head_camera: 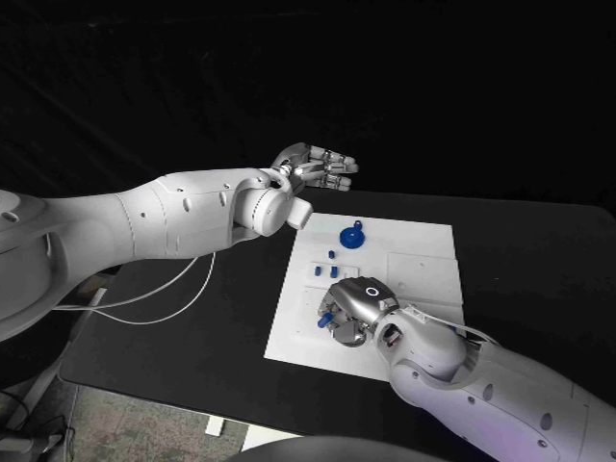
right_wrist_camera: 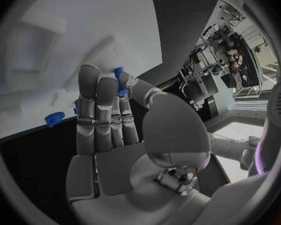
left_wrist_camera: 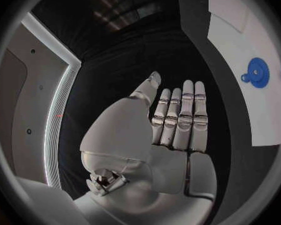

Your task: Assemble the parts on the task board

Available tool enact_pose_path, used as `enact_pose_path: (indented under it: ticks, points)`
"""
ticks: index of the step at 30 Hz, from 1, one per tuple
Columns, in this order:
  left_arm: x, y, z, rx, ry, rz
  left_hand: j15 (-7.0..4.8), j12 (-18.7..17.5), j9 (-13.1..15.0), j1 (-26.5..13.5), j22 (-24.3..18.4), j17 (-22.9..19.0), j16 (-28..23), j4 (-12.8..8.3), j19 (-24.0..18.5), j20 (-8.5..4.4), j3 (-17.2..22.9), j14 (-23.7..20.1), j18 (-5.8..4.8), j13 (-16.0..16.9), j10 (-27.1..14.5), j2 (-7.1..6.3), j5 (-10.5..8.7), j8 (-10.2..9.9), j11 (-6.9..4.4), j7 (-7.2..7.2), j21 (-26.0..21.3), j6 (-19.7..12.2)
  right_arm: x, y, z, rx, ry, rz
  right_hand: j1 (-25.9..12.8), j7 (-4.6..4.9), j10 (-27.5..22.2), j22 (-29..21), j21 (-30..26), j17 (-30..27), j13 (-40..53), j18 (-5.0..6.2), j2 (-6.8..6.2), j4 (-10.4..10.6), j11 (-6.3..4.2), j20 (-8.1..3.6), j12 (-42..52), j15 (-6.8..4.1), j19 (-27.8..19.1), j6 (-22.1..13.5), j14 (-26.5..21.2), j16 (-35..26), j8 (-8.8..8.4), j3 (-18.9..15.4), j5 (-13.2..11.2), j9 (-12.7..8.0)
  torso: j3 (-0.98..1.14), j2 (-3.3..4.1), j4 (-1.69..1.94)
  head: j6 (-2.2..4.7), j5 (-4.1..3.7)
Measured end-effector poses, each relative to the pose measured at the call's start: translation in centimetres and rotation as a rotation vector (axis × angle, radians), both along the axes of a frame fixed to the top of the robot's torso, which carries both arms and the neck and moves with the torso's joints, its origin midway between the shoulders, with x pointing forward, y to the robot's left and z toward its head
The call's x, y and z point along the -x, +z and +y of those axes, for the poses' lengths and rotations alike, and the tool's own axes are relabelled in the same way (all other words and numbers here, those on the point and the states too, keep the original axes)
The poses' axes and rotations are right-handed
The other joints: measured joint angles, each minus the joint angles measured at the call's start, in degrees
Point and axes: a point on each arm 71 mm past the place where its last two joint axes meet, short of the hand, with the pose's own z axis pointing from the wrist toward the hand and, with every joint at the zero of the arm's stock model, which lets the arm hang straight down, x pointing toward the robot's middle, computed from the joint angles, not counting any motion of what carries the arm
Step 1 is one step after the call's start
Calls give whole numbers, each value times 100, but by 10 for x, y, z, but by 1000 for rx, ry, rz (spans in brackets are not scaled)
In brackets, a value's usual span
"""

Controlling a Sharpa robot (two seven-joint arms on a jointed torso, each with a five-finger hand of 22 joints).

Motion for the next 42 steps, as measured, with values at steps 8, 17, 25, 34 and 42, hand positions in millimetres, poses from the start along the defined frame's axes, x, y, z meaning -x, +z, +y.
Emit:
enact_pose_path:
  ticks: [8,17,25,34,42]
  points:
    - [0,0,0,0,-1,1,0,0,0,0,0,0,0,0,0,0,0,0,0,0,0,0,0,0,0,0,0,0,1,0,1,3,3,-4,7,-10,1,32,0,-1,0,0,6,-7,-1,0,-4,0,0,14,0,-22,-13,-7,-1,0,-3,-1,1,-13,9]
    - [0,0,0,0,-1,2,0,0,0,0,0,0,0,0,0,0,0,0,0,0,0,0,0,0,0,0,0,0,2,0,4,5,6,-3,7,51,-47,51,-58,-1,7,-1,6,-8,2,2,-5,0,0,-47,0,-45,2,-9,-1,-1,-7,-4,-3,-7,13]
    - [0,0,-1,1,-4,4,0,0,0,0,1,0,0,0,0,0,0,0,0,0,0,0,0,0,0,0,0,0,3,-1,7,11,8,4,8,95,-290,64,-98,-11,-5,-2,6,46,84,11,8,2,-9,-276,-2,-44,48,-240,121,-19,-7,-5,1,2,3]
    - [1,-1,-2,8,-7,11,20,0,0,0,-20,0,0,0,0,0,0,-20,0,0,0,0,0,0,0,0,0,0,3,-2,8,12,9,17,-81,193,-579,71,-158,-29,-19,125,-79,122,189,84,8,60,6,-668,-21,-43,37,-461,511,-33,-4,-3,1,1,10]
    - [1,-1,-2,11,-9,16,20,0,0,0,-20,0,0,15,0,0,-16,-20,0,0,0,0,0,0,0,0,0,0,4,-3,8,7,7,31,-123,223,-747,14,-223,-57,-25,180,-122,180,245,146,7,120,4,-781,-1,-43,41,-675,544,-34,-2,-2,0,-14,17]
